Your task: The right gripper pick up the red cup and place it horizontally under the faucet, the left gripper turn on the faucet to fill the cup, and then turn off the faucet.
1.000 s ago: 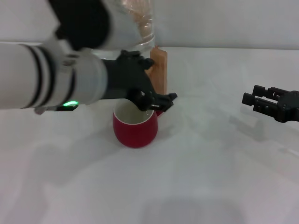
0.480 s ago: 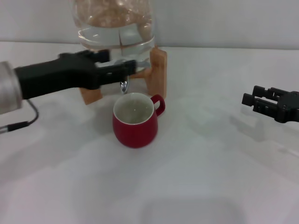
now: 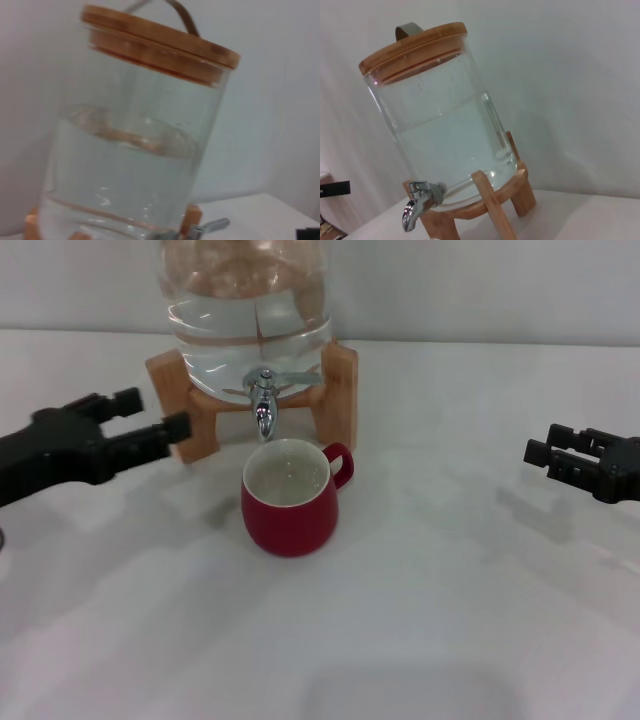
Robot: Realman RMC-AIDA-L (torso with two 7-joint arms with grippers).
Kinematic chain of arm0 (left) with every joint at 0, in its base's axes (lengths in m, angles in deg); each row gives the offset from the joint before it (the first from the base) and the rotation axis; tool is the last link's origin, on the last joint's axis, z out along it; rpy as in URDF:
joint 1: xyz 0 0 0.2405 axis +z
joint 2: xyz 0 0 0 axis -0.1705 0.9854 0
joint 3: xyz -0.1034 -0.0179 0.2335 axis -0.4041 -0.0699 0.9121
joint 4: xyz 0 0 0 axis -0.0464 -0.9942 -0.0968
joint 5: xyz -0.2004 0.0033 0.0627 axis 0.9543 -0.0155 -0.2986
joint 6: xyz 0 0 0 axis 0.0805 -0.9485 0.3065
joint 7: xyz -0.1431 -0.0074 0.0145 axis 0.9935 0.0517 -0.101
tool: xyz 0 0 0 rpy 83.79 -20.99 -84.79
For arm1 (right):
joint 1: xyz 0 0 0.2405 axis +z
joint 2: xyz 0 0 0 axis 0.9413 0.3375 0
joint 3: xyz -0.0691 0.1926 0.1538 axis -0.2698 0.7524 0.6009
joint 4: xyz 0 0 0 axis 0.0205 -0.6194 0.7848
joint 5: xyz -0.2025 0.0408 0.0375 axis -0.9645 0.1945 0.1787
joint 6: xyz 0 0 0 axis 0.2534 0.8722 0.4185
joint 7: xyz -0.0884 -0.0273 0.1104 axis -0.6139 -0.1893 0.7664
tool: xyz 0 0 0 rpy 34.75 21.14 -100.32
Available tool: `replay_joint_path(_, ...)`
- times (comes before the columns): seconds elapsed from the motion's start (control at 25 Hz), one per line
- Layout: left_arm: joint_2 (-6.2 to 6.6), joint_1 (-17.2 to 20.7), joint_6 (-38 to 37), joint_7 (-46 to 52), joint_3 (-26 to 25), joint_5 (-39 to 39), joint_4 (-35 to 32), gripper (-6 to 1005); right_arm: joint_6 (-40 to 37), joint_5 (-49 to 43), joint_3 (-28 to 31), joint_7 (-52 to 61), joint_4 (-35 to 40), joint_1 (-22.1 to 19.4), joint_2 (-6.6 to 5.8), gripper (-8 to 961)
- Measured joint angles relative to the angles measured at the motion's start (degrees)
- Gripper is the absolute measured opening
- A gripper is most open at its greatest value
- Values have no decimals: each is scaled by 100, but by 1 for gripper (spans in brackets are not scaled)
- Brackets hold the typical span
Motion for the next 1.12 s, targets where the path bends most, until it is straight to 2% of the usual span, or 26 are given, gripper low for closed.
replay_joint_path(0.24,1,-152,165,-354,-775,466,1010,888,0,0,45,-89,1,-6,18,558)
replay_joint_path(0.52,18,-633,172,-611,-1599,449,2085,888,0,0,47,-102,1,27,20,558)
replay_joint_path(0.84,22,-926,123,-842,-1668,157,2496,888,-4,-7,43,-243,1,26,46,558)
replay_joint_path(1.12,29,-1042,106,-1145,-1678,117,2887,888,0,28,92,-755,-17,-8,145,558)
